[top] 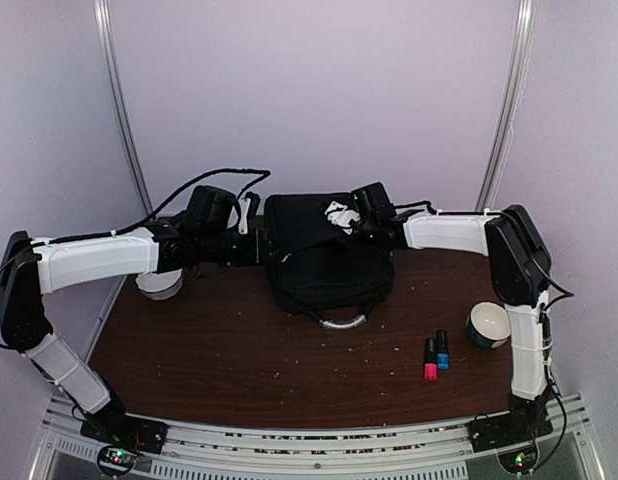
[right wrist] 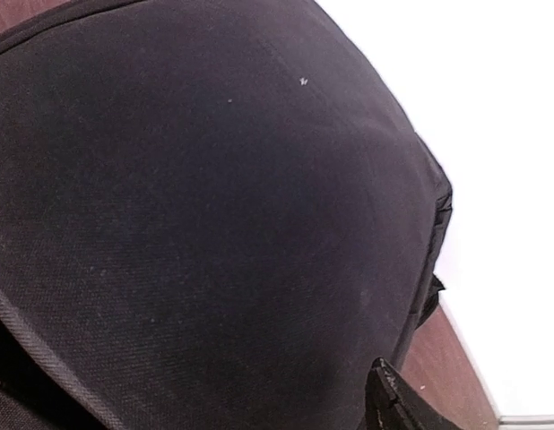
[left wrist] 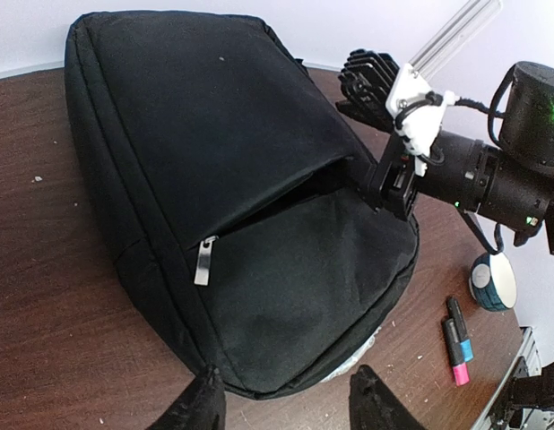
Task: Pack the student bag
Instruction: Move the glue stick to the second largest pocket of the bag, then adjust the student bag at the center of the board.
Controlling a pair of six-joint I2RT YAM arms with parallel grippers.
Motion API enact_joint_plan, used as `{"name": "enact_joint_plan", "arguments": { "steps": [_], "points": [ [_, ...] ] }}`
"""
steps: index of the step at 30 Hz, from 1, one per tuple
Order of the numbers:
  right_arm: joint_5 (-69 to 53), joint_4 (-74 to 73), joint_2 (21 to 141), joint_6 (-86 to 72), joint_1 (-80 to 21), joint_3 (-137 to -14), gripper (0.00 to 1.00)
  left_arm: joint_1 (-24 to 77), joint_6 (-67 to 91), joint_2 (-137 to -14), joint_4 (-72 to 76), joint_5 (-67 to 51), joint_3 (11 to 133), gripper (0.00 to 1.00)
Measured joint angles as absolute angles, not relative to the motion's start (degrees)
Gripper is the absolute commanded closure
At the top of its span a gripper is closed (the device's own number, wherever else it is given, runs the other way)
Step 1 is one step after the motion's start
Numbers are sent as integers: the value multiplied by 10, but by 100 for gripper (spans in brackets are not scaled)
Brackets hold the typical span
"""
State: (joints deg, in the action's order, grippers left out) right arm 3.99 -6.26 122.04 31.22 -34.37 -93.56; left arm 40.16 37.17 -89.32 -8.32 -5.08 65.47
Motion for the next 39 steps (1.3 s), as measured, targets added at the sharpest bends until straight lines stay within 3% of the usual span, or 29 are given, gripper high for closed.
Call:
{"name": "enact_joint_plan", "arguments": {
  "steps": [7, 13, 19, 23, 36, 39],
  "points": [
    [-23, -126, 1195, 269, -343, -933, 39, 402, 372, -893, -84, -50, 655, 50],
    [-71, -181, 1098, 257, -339, -899, 39, 402, 369, -893, -90, -47, 653, 50],
    [-89, -204, 1025, 274, -329, -866, 46, 402, 359, -893, -93, -41, 653, 50],
    [-88, -206, 1046, 295, -325, -870, 51, 402, 353, -893, -98, -40, 653, 50],
    [-57, -236, 1231, 320, -338, -1004, 50, 402, 350, -872, -111, -24, 634, 50],
    [-47, -231, 1231, 329, -345, -1010, 59, 402, 350, -872, -112, -23, 634, 50]
  ]
}}
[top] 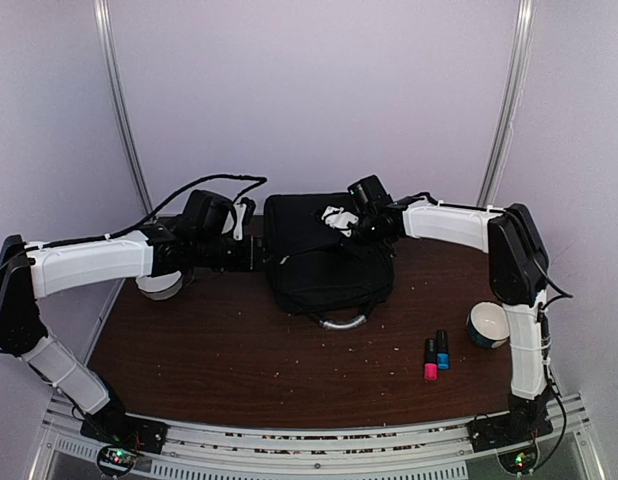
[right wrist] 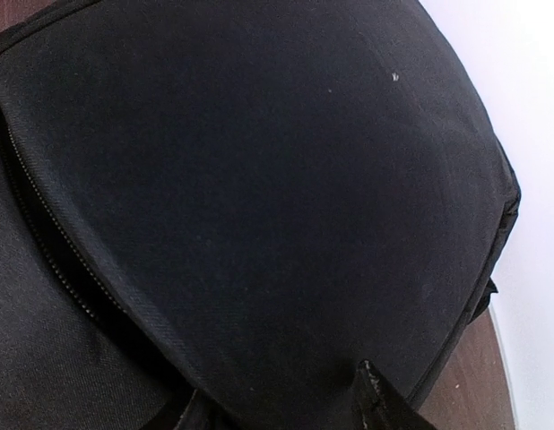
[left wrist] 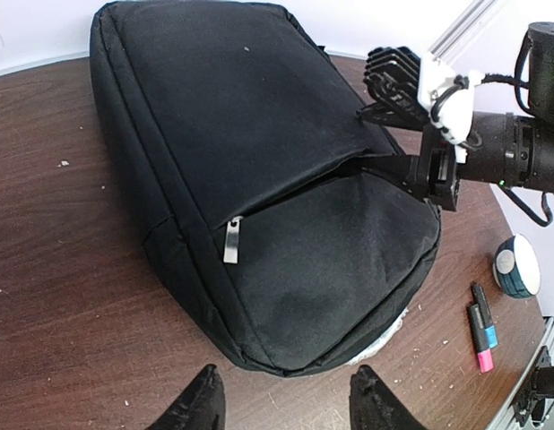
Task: Pack the student bag
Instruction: Adjust the student bag at the center of the board.
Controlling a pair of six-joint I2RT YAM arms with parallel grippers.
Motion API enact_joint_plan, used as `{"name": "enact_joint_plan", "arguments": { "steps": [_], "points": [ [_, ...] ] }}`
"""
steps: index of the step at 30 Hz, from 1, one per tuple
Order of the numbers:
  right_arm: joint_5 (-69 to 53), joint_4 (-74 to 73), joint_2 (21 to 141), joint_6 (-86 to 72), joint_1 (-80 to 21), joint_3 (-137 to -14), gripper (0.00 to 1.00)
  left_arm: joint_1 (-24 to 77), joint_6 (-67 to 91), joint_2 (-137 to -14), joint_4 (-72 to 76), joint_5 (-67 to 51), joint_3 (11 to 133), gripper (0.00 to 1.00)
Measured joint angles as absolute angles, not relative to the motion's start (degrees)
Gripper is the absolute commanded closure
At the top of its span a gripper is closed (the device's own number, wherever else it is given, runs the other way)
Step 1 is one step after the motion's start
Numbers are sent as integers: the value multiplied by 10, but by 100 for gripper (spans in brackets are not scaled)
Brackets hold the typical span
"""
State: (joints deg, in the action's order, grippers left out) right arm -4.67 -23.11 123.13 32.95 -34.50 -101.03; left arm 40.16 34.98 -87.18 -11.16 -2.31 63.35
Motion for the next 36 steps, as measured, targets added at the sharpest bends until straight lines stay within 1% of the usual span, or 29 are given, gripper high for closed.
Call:
{"name": "enact_joint_plan", "arguments": {
  "steps": [2, 5, 6, 9, 15, 20, 28, 29, 30, 31, 32, 34, 36],
  "points": [
    [-36, -224, 1231, 337, -352, -1010, 73, 402, 350, -872, -111, -23, 633, 50],
    [-18, -198, 1231, 349, -364, -1001, 91, 402, 350, -872, -111, -23, 633, 50],
    [-11, -180, 1231, 356, -367, -989, 96, 402, 350, -872, -111, -23, 633, 50],
    [-6, -157, 1231, 357, -370, -976, 100, 402, 350, -872, -111, -23, 633, 50],
    [-13, -141, 1215, 372, -373, -959, 100, 402, 350, -872, -111, -19, 631, 50],
    [-58, -140, 1171, 394, -379, -916, 100, 402, 349, -869, -112, -10, 625, 50],
    [-123, -197, 1126, 410, -411, -892, 100, 402, 345, -859, -115, -1, 616, 50],
    [-126, -197, 1126, 410, -412, -890, 98, 402, 345, -859, -115, 0, 616, 50],
    [-127, -198, 1126, 410, -414, -887, 94, 402, 345, -859, -115, 0, 616, 50],
    [-127, -198, 1126, 409, -414, -886, 84, 402, 345, -859, -116, 0, 616, 50],
    [-128, -199, 1126, 408, -414, -885, 79, 402, 344, -859, -116, 0, 616, 50],
    [-137, -205, 1125, 402, -414, -885, 72, 402, 344, -859, -116, 0, 616, 50],
    [-150, -222, 1120, 397, -414, -886, 67, 402, 344, -859, -116, 0, 616, 50]
  ]
}}
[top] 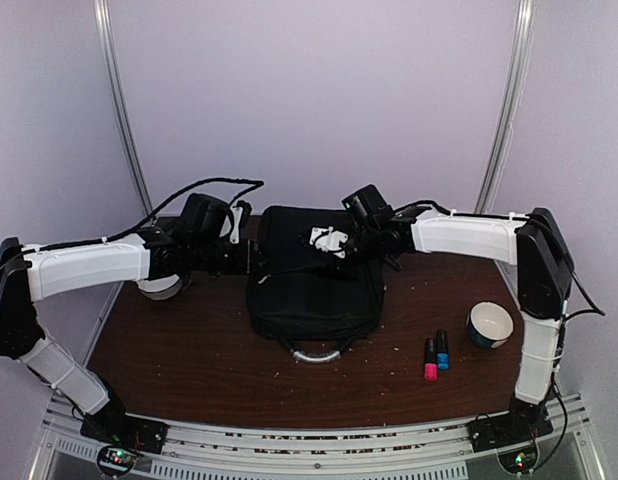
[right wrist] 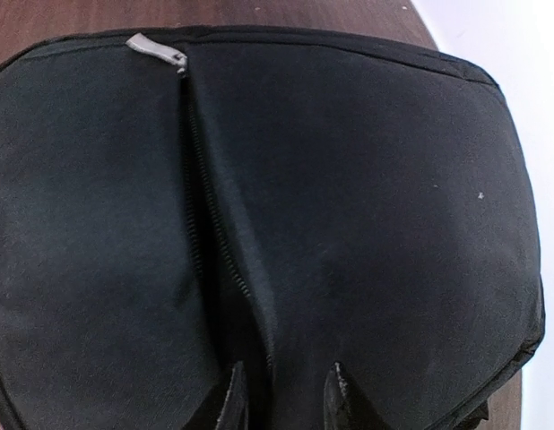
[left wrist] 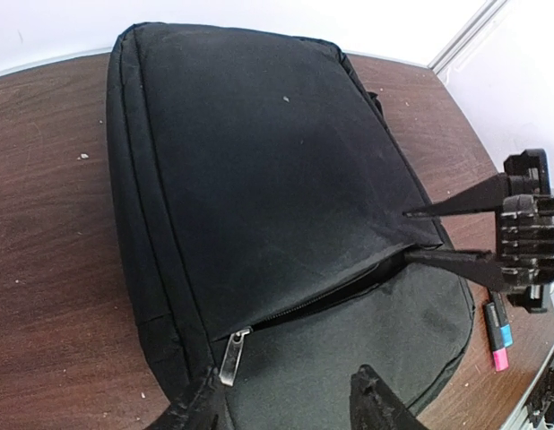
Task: Pack the student bag
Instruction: Adjust the student bag at the center of the board, then move the pen to the center of the board.
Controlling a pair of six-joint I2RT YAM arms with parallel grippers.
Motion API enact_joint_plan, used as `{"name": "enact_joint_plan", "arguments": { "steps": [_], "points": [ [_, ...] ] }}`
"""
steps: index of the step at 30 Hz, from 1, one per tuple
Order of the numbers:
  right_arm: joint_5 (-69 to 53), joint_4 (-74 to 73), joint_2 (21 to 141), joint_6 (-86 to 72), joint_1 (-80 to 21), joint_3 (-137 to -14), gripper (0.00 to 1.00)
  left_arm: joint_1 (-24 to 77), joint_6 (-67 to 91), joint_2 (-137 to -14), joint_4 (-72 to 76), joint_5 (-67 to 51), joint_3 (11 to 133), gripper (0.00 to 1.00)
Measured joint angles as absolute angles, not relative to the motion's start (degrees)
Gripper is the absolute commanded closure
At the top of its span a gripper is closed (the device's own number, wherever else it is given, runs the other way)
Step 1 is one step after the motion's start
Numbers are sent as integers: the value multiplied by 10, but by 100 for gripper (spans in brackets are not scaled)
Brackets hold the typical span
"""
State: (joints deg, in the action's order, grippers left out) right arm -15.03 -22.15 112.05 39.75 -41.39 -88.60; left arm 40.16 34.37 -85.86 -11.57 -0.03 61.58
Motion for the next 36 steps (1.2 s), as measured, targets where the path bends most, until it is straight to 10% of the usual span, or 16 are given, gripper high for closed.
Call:
{"name": "enact_joint_plan", "arguments": {
  "steps": [18, 36],
  "points": [
    [-189, -491, 851, 514, -359, -688, 53, 401, 325, -873, -117, -5, 621, 48],
    [-36, -539, 821, 708, -401, -501, 46, 401, 316, -877, -122, -13, 624, 47]
  ]
}}
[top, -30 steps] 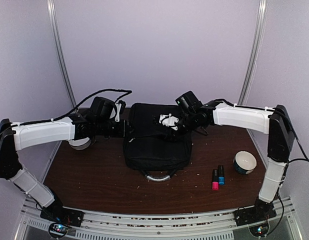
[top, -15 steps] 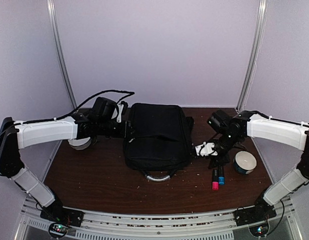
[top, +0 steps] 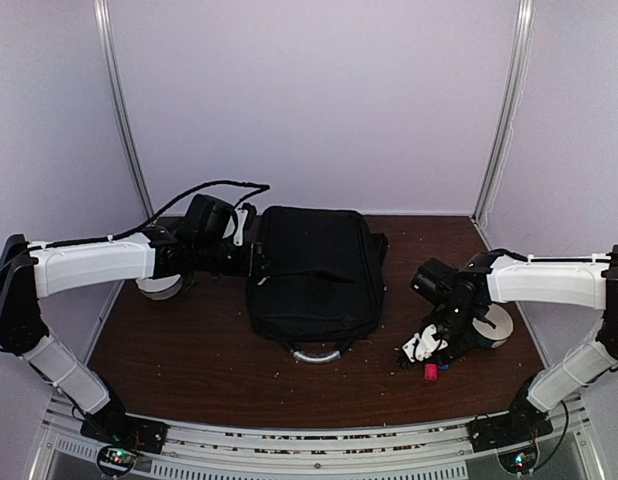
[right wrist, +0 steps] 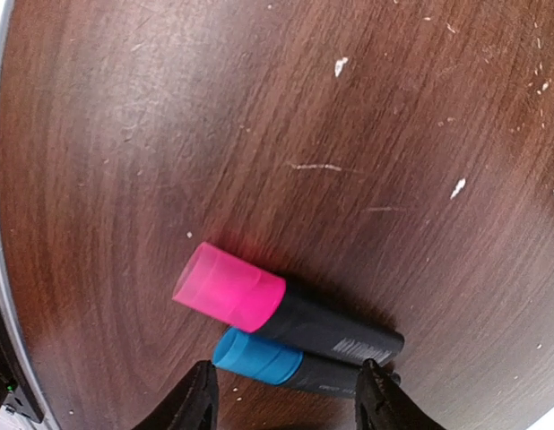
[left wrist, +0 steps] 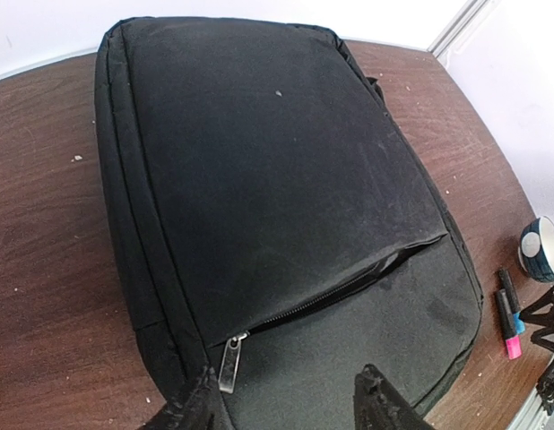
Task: Pack the student bag
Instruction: Move the pen to the center of the board.
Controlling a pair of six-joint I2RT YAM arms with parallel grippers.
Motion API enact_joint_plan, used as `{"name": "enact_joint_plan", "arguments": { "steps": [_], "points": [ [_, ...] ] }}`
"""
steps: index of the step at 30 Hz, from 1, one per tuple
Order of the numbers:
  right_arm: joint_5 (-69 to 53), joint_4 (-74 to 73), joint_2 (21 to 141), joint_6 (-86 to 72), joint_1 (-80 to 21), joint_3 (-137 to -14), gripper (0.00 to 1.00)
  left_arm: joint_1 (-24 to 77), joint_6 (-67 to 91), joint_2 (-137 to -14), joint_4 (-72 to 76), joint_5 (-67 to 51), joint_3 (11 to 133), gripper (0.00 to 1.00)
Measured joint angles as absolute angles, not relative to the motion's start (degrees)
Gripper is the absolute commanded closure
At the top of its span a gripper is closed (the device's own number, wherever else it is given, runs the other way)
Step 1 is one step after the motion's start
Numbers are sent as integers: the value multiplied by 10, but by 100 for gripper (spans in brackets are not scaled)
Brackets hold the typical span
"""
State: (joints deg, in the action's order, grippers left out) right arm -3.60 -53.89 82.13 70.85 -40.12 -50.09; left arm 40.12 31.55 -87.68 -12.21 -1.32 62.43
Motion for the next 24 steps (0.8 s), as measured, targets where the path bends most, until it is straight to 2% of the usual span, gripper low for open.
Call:
{"name": "enact_joint_plan", "arguments": {
  "steps": [16, 20, 24],
  "points": [
    [1, -479, 895, 727, -430, -498, 47, 401, 316, -859, -137, -8, 621, 47],
    [-5, -474, 927, 719, -436, -517, 53, 401, 316, -858, -137, -8, 621, 47],
    [-19, -470, 967, 694, -440, -560, 66, 401, 316, -858, -137, -8, 620, 47]
  ]
}}
